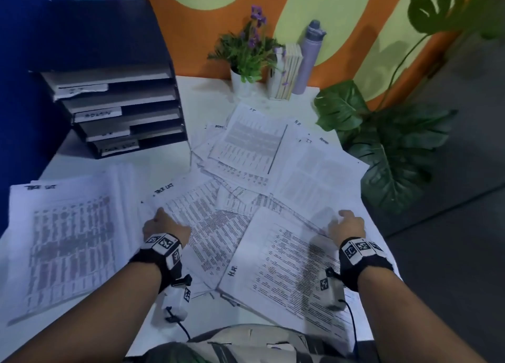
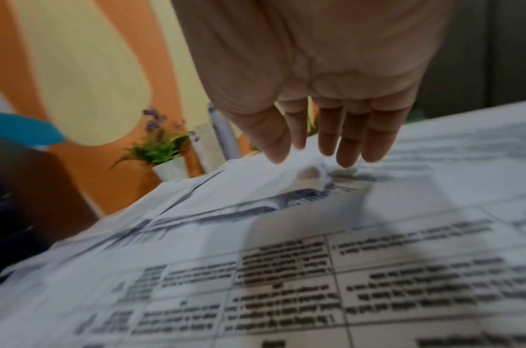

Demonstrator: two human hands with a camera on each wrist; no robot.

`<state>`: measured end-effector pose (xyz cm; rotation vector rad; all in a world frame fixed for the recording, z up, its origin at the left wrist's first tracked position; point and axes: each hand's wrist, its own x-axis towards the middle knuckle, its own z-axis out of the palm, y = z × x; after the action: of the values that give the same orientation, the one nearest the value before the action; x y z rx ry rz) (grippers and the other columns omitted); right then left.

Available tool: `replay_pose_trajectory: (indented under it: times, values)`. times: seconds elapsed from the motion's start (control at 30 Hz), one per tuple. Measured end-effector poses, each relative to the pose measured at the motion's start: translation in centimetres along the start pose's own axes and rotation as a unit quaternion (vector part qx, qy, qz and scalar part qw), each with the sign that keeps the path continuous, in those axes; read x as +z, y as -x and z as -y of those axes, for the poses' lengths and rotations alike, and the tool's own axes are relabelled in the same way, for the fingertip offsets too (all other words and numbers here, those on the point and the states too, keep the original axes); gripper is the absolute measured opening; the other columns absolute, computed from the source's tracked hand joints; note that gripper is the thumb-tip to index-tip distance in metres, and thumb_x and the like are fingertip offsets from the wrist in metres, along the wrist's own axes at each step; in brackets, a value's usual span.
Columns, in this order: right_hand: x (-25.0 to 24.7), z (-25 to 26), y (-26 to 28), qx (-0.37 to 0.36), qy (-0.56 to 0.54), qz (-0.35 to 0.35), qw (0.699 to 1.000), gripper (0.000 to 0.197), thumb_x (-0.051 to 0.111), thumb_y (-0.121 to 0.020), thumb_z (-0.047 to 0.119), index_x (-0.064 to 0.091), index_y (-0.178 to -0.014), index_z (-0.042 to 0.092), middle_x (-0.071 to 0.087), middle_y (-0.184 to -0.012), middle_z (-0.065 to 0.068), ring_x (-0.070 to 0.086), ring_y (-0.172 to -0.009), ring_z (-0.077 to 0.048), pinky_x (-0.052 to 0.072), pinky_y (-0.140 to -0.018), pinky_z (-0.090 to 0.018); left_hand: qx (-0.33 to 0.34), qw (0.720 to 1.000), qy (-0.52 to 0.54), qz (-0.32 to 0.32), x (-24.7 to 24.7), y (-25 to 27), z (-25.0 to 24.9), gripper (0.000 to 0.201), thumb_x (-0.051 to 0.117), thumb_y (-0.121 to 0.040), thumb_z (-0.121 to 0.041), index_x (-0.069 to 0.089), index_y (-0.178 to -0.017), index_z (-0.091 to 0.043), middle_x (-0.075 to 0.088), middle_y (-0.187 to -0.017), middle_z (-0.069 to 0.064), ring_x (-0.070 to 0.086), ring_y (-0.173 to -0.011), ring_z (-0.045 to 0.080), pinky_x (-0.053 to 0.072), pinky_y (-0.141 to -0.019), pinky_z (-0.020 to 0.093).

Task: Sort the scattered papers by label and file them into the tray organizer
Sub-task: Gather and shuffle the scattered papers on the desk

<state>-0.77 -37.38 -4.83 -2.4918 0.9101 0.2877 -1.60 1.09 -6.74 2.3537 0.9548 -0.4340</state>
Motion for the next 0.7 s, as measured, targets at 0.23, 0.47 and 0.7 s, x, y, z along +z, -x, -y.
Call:
replay_pose_trajectory:
  times: [0.23,0.47,0.7]
  values:
    - [-0.4,-0.9,-3.0,0.079,-0.191,0.032,0.978,0.064,0.060,-0.086,0.020,0.035,-0.144,0.008,0.054,-0.130,-0.016,0.056,-0.114,-0.031,0.043,-0.097,-0.037,0.030,0.968,0.234,-0.082,1.6,0.6,-0.2,0.102,0.075,-0.079,-0.009,0.006,-0.153,-0.015,0.013,-0.160,0.008,0.023,-0.143,0.023,0.022,-0.116,0.039]
    - [-0.3,0.8,-6.7,0.090,-0.225,0.097,0.965,0.052,0.065,-0.084,0.031,0.054,-0.125,0.001,0.060,-0.120,-0.017,0.059,-0.104,-0.031,0.046,-0.089,-0.035,0.021,0.978,0.189,0.083,0.9,1.8,0.6,0.088,0.068,-0.088,-0.023,0.011,-0.153,-0.009,0.029,-0.155,0.012,0.034,-0.139,0.029,0.029,-0.113,0.036]
    - [-2.7,5.2,-3.1,0.021,-0.055,0.129,0.990,0.041,0.048,-0.096,0.021,0.052,-0.135,0.008,0.051,-0.140,-0.012,0.050,-0.127,-0.028,0.046,-0.094,-0.028,0.113,0.979,0.146,-0.091,-2.6,5.3,-0.7,0.050,0.053,-0.096,-0.016,0.036,-0.143,-0.013,0.052,-0.135,0.013,0.055,-0.115,0.031,0.042,-0.097,0.032]
